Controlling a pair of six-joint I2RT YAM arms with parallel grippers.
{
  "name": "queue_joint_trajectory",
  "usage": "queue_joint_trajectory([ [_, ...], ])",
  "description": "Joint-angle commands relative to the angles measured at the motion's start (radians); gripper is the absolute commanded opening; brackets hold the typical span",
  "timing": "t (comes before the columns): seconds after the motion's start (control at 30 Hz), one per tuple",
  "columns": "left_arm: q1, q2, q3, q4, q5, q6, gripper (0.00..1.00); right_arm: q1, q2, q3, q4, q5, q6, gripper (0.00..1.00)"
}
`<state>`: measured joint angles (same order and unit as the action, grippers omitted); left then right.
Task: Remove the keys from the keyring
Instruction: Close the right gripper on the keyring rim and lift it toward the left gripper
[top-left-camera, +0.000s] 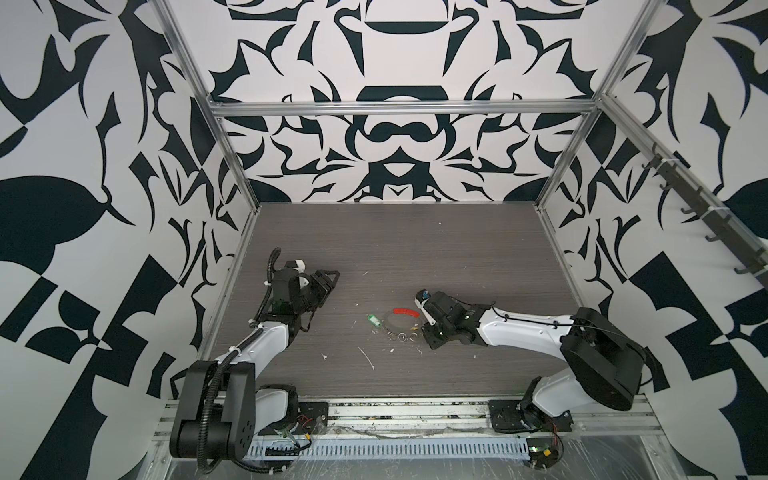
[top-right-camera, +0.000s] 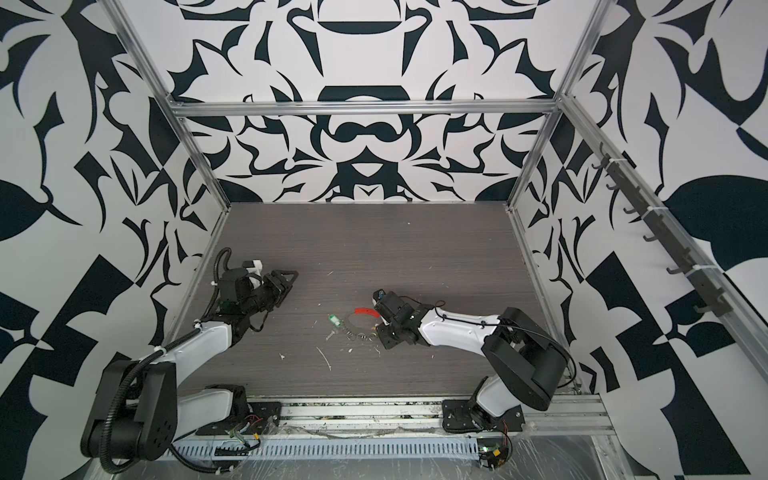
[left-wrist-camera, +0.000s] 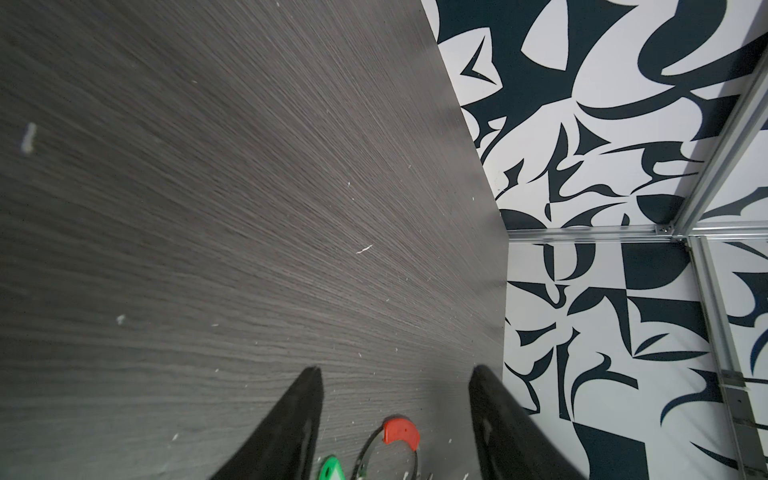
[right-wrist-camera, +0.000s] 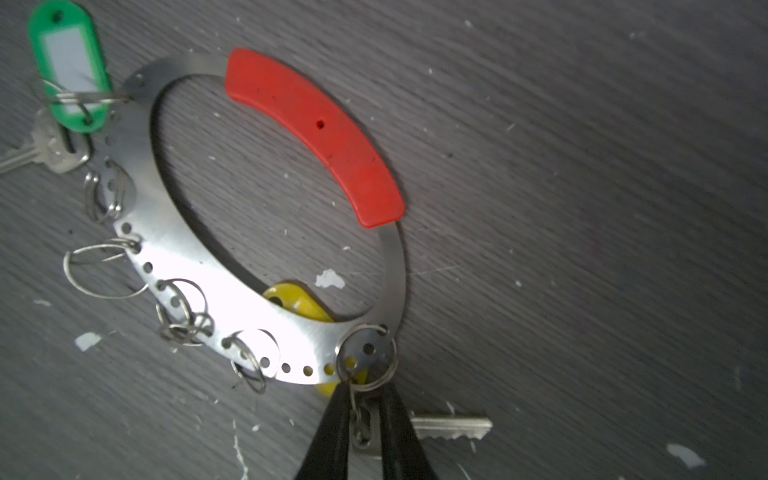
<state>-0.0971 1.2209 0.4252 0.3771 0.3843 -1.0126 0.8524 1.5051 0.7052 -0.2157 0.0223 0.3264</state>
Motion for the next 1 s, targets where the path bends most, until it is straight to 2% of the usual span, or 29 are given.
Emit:
queue_joint_trajectory([
  [0.0,-0.011,0.01,0.032,0.019,0.023,0.008,0.62,0.004,-0.007,0.025,-0.005,0.007,-0.013,0.12],
  [0.13,-0.034,0.009,0.051,0.019,0.04,0.023,0.64,0.005,-0.025,0.027,-0.005,0.013,-0.033,0.0],
  [0.47,-0.142,0.012,0.117,0.016,0.084,0.061,0.68,0.003,-0.106,0.075,0.039,-0.133,-0.138,0.0],
  [0.6,-0.155,0.044,0.142,0.02,0.187,0.074,0.67,-0.009,-0.127,0.104,0.04,-0.187,-0.159,0.0],
  [0.77,-0.177,0.108,0.106,0.206,0.313,0.015,0.66,-0.065,-0.178,0.125,0.08,-0.307,-0.164,0.0],
  [0.97,-0.232,0.135,0.123,0.233,0.359,0.027,0.57,-0.16,-0.208,0.127,0.158,-0.483,-0.141,0.0],
])
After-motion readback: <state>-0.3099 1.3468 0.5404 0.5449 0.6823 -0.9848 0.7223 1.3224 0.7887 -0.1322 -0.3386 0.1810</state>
